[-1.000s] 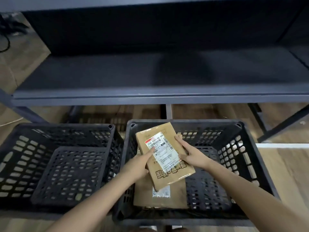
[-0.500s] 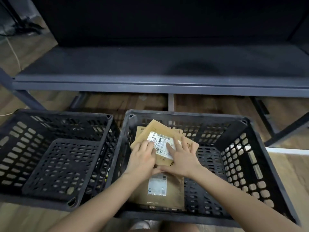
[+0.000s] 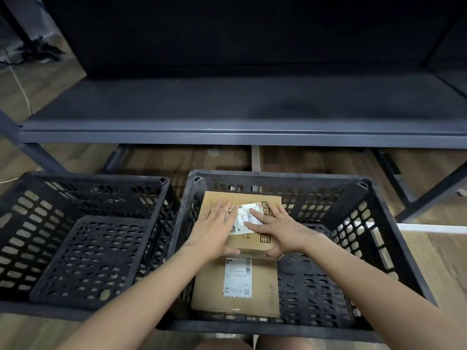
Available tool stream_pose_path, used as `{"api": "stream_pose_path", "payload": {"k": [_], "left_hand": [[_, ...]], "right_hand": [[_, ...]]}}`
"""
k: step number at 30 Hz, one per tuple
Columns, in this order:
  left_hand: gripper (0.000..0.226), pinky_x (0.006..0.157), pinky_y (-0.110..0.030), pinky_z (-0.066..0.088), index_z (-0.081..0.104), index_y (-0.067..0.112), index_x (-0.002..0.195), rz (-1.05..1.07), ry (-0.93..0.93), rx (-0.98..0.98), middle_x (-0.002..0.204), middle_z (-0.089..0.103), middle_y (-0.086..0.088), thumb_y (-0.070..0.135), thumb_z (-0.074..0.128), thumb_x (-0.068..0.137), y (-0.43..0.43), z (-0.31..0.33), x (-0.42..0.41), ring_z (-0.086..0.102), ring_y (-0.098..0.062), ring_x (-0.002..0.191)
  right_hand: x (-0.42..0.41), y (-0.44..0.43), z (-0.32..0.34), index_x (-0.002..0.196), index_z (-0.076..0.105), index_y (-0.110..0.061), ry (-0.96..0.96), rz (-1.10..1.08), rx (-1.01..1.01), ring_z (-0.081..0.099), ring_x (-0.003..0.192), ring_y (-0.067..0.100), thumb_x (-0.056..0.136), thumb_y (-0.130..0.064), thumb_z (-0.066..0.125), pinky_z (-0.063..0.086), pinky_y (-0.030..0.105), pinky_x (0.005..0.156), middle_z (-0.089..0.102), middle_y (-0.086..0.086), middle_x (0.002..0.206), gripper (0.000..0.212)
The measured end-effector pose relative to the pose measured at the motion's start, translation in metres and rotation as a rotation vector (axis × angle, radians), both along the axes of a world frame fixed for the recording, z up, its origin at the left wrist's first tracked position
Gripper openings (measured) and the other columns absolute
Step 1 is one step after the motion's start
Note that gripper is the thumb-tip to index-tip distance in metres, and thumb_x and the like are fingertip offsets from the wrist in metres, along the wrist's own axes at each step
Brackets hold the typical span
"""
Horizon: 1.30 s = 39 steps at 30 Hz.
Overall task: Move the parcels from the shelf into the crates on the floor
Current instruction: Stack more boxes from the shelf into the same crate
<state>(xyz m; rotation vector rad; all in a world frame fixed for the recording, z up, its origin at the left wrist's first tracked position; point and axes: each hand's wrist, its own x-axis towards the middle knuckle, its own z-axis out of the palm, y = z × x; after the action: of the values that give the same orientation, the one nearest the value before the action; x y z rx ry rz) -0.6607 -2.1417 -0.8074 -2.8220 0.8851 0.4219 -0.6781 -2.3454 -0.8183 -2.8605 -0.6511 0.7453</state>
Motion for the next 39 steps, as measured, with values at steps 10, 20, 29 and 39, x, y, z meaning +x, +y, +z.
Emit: {"api": "stream_pose_path", "payload": {"k": [10,20,29,39], "left_hand": [[0.098,0.119,-0.037,0.01,0.0,0.013,0.151,0.038,0.062,0.007,0.159,-0.009,-0.011,0.05,0.062,0.084,0.021,-0.003,0.021,-0.003,-0.027,0.147],[0.099,0.119,-0.043,0.014,-0.009,0.007,0.149,-0.015,-0.041,0.15,0.157,-0.012,-0.017,0.041,0.06,0.088,0.019,-0.018,0.019,-0.007,-0.034,0.146],[0.105,0.121,-0.04,0.007,-0.012,0.01,0.149,0.018,0.008,0.052,0.156,-0.018,-0.015,0.047,0.062,0.085,0.026,-0.017,0.022,-0.013,-0.03,0.145],[0.105,0.119,-0.042,0.016,0.0,0.008,0.15,-0.012,-0.045,0.121,0.158,-0.004,-0.018,0.048,0.067,0.08,0.018,-0.019,0.03,-0.001,-0.035,0.146]], "right_hand": [[-0.001,0.003,-0.003,0.151,-0.008,-0.021,-0.183,-0.179,0.011,-0.014,0.146,0.022,0.084,-0.056,0.056,-0.003,0.034,0.119,-0.016,0.007,0.158,0.099],[-0.011,0.015,-0.006,0.149,-0.014,-0.016,-0.196,-0.234,-0.074,-0.017,0.145,0.022,0.089,-0.036,0.06,0.032,0.031,0.11,-0.024,0.009,0.155,0.098],[-0.01,0.019,-0.004,0.148,-0.013,-0.006,-0.247,-0.188,0.005,-0.015,0.146,0.023,0.088,-0.051,0.055,-0.008,0.029,0.115,-0.018,0.011,0.157,0.102],[-0.009,0.022,-0.019,0.147,-0.01,0.0,-0.297,-0.132,-0.107,-0.012,0.146,0.028,0.09,-0.047,0.053,-0.014,0.033,0.113,-0.013,0.016,0.157,0.097]]}}
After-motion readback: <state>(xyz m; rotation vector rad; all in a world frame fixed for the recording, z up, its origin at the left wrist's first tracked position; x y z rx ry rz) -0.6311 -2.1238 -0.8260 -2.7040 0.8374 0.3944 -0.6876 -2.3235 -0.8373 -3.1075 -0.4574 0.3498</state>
